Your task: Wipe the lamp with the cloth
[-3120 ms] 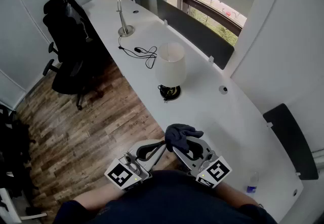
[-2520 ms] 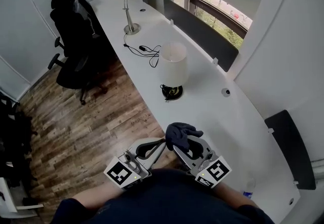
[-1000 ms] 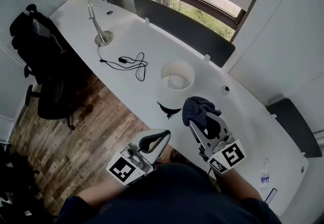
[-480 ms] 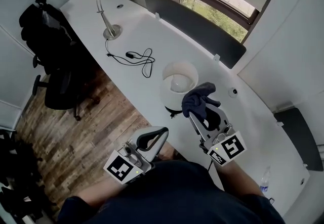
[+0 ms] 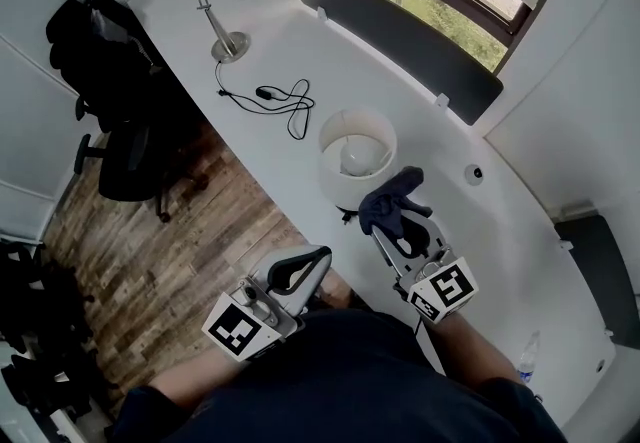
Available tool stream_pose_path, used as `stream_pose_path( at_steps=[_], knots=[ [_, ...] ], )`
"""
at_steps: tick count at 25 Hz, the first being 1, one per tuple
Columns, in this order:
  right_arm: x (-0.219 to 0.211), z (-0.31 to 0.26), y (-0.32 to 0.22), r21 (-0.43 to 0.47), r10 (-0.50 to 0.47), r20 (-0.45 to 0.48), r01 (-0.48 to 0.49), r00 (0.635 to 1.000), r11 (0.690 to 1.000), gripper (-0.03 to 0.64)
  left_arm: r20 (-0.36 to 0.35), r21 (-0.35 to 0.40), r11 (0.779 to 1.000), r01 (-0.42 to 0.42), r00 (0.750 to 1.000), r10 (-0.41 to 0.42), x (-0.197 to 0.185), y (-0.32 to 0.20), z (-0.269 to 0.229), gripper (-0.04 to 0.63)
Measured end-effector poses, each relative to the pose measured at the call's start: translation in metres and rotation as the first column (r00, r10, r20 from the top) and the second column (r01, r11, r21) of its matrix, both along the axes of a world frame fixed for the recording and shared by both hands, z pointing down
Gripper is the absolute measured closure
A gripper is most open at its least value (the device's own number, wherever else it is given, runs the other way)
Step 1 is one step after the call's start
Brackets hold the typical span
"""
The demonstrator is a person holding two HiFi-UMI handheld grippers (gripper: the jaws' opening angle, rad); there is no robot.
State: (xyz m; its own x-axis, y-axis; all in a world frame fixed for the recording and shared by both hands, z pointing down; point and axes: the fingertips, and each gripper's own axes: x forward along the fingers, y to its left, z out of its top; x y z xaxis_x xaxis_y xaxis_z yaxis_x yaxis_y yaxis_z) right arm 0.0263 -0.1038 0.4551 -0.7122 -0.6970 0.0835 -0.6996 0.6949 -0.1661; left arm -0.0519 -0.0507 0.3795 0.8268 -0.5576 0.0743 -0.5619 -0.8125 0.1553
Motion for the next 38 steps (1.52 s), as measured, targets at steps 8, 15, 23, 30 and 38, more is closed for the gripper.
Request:
stream_pose_path(
  at_steps=[8, 15, 23, 30, 38],
  knots=[
    [0.007, 0.045, -0.001, -0.076, -0.010, -0.048, 0.007, 0.999, 0.997, 0.485, 0.020, -0.007, 1.000, 0.009, 1.000, -0.009, 0.004, -0.002, 0.005, 0.589],
    [0.013, 0.062, -0.003, -0.119, -0.027, -0.068, 0.019, 0.997, 0.993, 0.485, 0.025, -0.011, 1.000, 0.020, 0.999, -0.019, 0.005, -0.006, 0.009, 0.589],
    [0.019, 0.010, -0.008, -0.044, -0.042, -0.041, 0.040, 0.998, 0.998, 0.487, 0.011, 0.000, 1.000, 0.017, 1.000, -0.017, 0.005, -0.004, 0.005, 0.589],
    [0.020, -0.053, -0.019, 0.071, -0.056, -0.002, 0.056, 0.998, 0.996, 0.488, 0.004, 0.010, 1.000, 0.007, 1.000, -0.007, 0.007, -0.003, 0.001, 0.589],
    [0.028, -0.099, -0.027, 0.157, -0.053, 0.029, 0.048, 0.998, 0.986, 0.488, 0.006, 0.012, 1.000, 0.008, 1.000, -0.008, 0.005, 0.000, -0.001, 0.589]
  ],
)
